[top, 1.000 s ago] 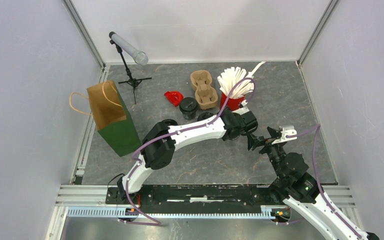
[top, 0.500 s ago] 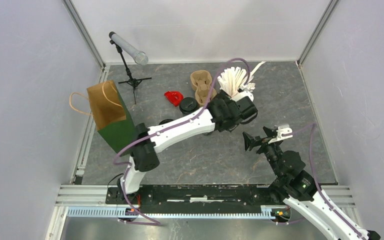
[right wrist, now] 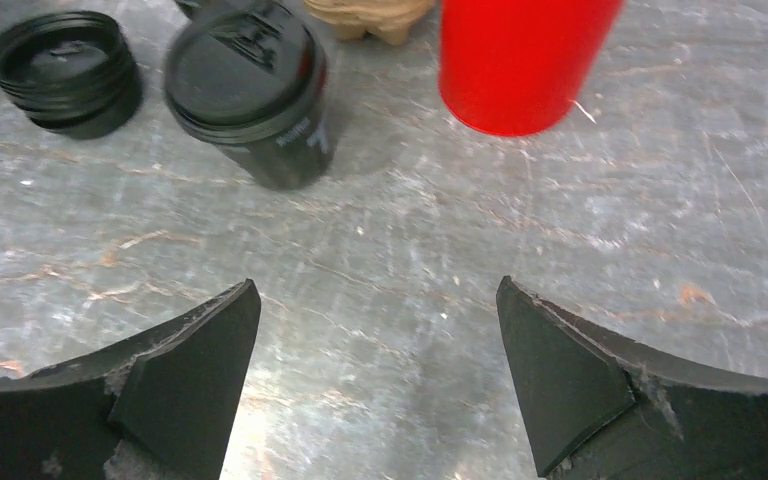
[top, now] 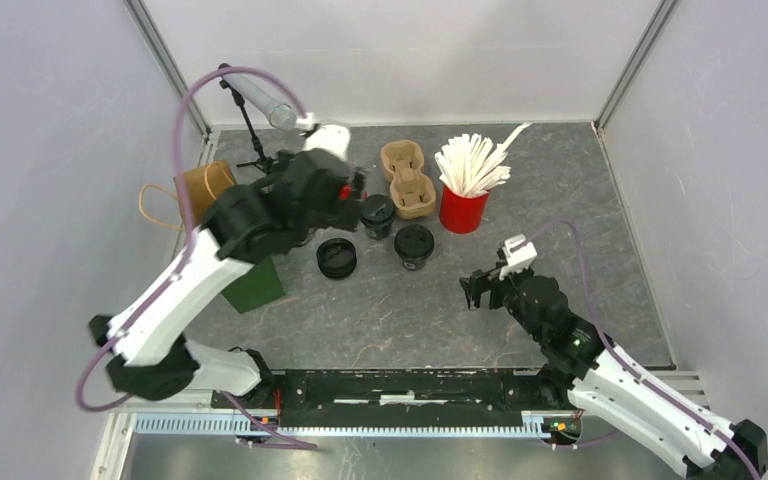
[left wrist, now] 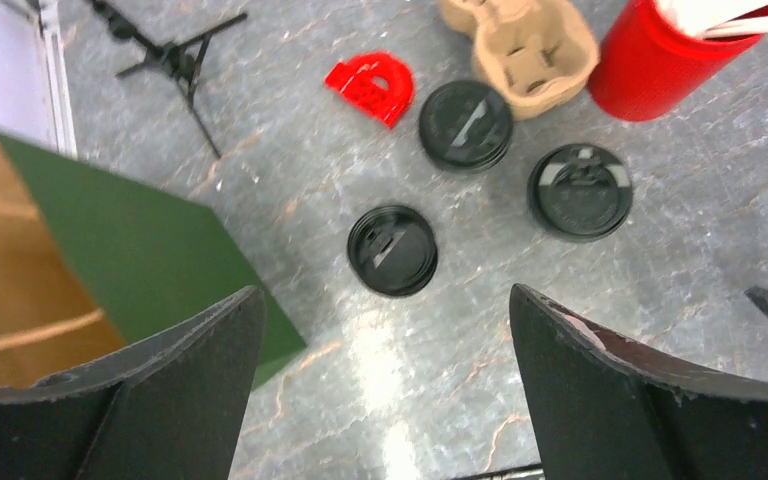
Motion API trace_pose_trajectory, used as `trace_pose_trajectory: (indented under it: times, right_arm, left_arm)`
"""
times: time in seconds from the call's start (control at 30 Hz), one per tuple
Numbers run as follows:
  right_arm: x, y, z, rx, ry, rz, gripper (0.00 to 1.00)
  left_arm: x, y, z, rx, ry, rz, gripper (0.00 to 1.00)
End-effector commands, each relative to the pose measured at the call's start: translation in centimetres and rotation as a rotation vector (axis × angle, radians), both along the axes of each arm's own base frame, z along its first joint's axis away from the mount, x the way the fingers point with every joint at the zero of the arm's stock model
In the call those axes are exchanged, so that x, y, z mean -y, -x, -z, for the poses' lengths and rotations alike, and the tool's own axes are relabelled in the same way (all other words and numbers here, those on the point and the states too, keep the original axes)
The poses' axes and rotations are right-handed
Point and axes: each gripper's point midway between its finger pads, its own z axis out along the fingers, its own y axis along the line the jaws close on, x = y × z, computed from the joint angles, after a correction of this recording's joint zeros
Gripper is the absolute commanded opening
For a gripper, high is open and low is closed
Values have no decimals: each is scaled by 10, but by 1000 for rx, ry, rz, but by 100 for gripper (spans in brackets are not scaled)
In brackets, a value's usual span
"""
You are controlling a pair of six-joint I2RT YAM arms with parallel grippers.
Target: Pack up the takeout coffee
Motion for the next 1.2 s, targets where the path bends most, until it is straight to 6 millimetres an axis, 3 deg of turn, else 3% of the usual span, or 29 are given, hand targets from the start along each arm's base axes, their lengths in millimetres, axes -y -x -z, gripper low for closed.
trace_pose_trajectory:
  times: [0.0,0.13,0.3,0.4,0.47,0.6,0.73,0.83,0.97,1.17]
  right_arm:
    - [-42,-10,-69,63,-127,-123,94]
    - [-78,-33,-109,72,-157,-180,87]
    - [-129,-87,-134,74,-65,-218,83]
    - [-155,-132,-137,101,3,-179,80]
    - [-172,-161,-131,88,51,-161,77]
    - [-204,-205,-100,25,165,-186,65]
    - [-204,-256,-98,20,214,-99,61]
    - [-191,-285,-98,10,200,-33,60]
    - [-182,-307,-95,-3,166,-8,59]
    - [-172,-321,-68,-75,179,7,58]
  left_arm:
    - [-33,24,13,-46,99,-15,96]
    - [-54,44,-3,21,179,19,97]
    - [-69,59,-16,68,232,43,97]
    - [-78,59,-14,121,251,17,98]
    - [-102,51,-14,191,211,-104,97]
    - [-119,43,-22,256,135,-175,97]
    - [-130,46,-40,267,172,-245,97]
    - [-132,51,-56,254,246,-280,96]
    - [-144,60,-70,258,345,-363,92]
    - [-148,64,-81,285,405,-372,92]
